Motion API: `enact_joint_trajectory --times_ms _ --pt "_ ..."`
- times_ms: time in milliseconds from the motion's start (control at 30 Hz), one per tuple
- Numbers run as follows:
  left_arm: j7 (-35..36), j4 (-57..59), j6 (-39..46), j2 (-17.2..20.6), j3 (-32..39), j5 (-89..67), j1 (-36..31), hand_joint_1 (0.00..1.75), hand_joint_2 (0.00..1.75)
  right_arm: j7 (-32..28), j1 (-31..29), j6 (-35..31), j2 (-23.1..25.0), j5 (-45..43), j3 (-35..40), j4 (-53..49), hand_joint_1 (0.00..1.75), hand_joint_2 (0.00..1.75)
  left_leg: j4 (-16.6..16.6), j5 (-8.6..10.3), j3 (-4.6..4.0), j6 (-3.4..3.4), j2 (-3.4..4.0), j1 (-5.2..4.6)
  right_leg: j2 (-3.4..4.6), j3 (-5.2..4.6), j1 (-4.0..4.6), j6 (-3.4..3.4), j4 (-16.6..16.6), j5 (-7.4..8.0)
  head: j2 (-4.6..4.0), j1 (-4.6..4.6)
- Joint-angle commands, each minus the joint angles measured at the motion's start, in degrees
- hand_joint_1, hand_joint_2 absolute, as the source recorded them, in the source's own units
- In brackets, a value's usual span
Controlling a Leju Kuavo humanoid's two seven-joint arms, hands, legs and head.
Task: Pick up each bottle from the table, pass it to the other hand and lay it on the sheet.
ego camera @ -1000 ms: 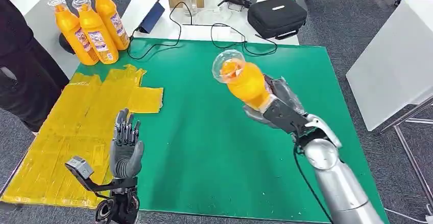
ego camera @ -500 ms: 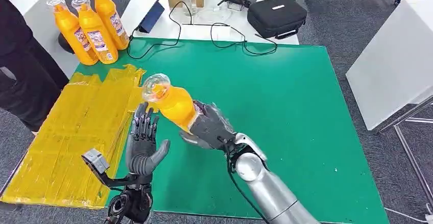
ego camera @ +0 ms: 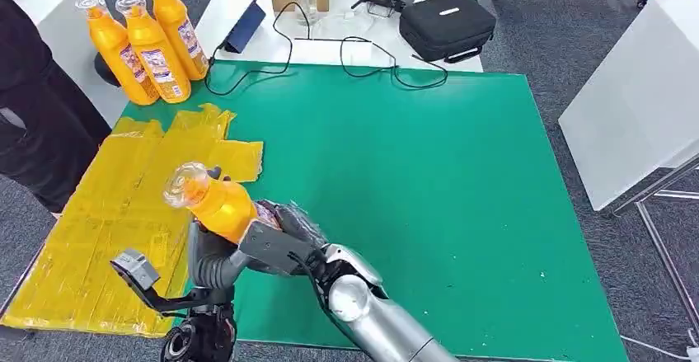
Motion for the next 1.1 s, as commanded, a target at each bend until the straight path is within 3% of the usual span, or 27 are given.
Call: enact_joint_trajectory --times_ms 33,133,367,467,500,567,600,633,667,833,867,900,1100 --pt "0.7 -1.0 -1.2 0.6 -1.3 -0.4 0.3 0.00 1.75 3.0 -0.3 -0.5 0.1 6.2 4.7 3.1 1.75 1.75 0.0 -0.11 0.27 -0.13 -0.08 0.05 -0.13 0.29 0.07 -0.14 0.0 -0.11 0.00 0.02" --pt "1.6 -0.2 -2.1 1.2 -2.0 -0.3 0.1 0.00 1.75 6.6 -0.8 -3.1 0.1 12.5 9.5 3.4 1.75 1.75 0.0 -0.14 0.30 -0.14 0.02 0.05 -0.04 0.28 0.07 -0.14 0.0 -0.11 0.00 0.00" --pt "1.7 0.4 -2.4 1.4 -2.2 -0.5 -0.3 0.00 1.75 8.3 -0.9 -3.2 0.1 12.7 10.1 3.2 1.75 1.75 0.0 -0.12 0.30 -0.13 -0.06 0.06 -0.14 0.28 0.08 -0.14 0.0 -0.13 0.00 0.00" --pt "3.8 2.2 -4.4 2.0 -3.0 -0.3 -1.2 0.00 1.75 10.3 -1.8 -4.9 0.1 15.9 9.9 4.3 1.75 1.75 -0.2 -0.15 0.56 -0.12 -0.17 -0.07 -0.10 0.55 -0.06 0.06 -0.2 -0.14 0.00 -0.05" --pt "4.1 3.5 -4.9 2.1 -3.4 -0.7 -1.6 0.00 1.75 10.4 -1.8 -5.0 0.1 16.6 9.7 4.9 1.75 1.75 -0.1 -0.24 0.28 0.50 -0.15 -0.35 -0.07 0.61 -0.39 0.56 -0.8 0.38 0.00 -0.05" --pt "3.9 5.1 -5.3 1.7 -3.7 -1.0 -2.2 0.00 1.75 10.4 -1.4 -4.9 0.1 17.5 9.6 5.6 1.75 1.75 -0.4 -0.10 0.65 0.40 -0.10 -0.23 -0.17 1.05 -0.30 0.70 -1.2 0.42 0.00 0.00" --pt "3.7 5.4 -5.4 1.6 -3.8 -1.0 -2.3 0.00 1.75 10.2 -1.1 -4.7 0.1 17.7 9.7 5.7 1.75 1.75 -1.6 0.49 1.22 -0.65 -0.11 0.24 -0.20 0.81 0.04 -1.17 -1.8 -0.07 0.00 0.06" --pt "3.5 5.6 -5.4 1.5 -3.8 -1.0 -2.6 0.00 1.75 10.0 -0.8 -4.6 0.1 17.8 10.0 5.9 1.75 1.75 -1.7 0.43 1.59 -0.74 -0.19 0.28 -0.32 1.25 0.07 -1.12 -2.1 -0.10 0.00 0.07" --pt "3.4 5.5 -5.4 1.5 -3.7 -1.0 -2.6 0.00 1.75 9.8 -0.5 -5.0 0.1 17.9 10.2 6.0 1.75 1.75 -0.9 0.18 0.88 -0.24 -0.22 0.11 -0.20 0.32 0.05 -1.00 -1.0 0.12 0.00 0.02" --pt "3.1 4.6 -5.3 1.4 -3.0 -0.6 -2.1 0.00 1.75 9.6 -0.3 -4.7 0.1 17.5 11.0 6.4 1.75 1.75 -0.8 -0.01 0.95 -0.37 -0.19 0.03 -0.19 0.85 0.03 -0.64 -1.0 0.15 0.00 0.02" --pt "3.0 4.3 -5.2 1.3 -2.7 -0.2 -1.9 0.66 1.75 9.6 -0.3 -4.8 0.1 17.1 11.6 6.6 1.75 1.75 -1.0 0.35 0.59 -0.09 -0.14 -0.02 -0.13 0.64 0.00 -0.40 -1.3 0.55 0.00 0.02" --pt "2.7 4.2 -5.3 1.3 -2.3 0.4 -1.7 1.75 1.75 9.6 -0.3 -5.0 0.1 16.7 12.1 7.1 1.75 1.75 -1.0 0.29 0.66 -0.14 -0.15 -0.01 -0.15 0.70 0.00 -0.40 -1.2 0.48 0.00 0.02" --pt "2.2 5.4 -5.9 1.6 -2.2 1.5 -1.8 1.75 1.75 9.7 -0.6 -6.3 0.1 15.1 12.6 8.7 1.75 1.75 -1.0 0.35 0.63 -0.08 -0.01 0.07 -0.12 0.60 0.11 -0.45 -1.2 0.57 0.00 0.02"
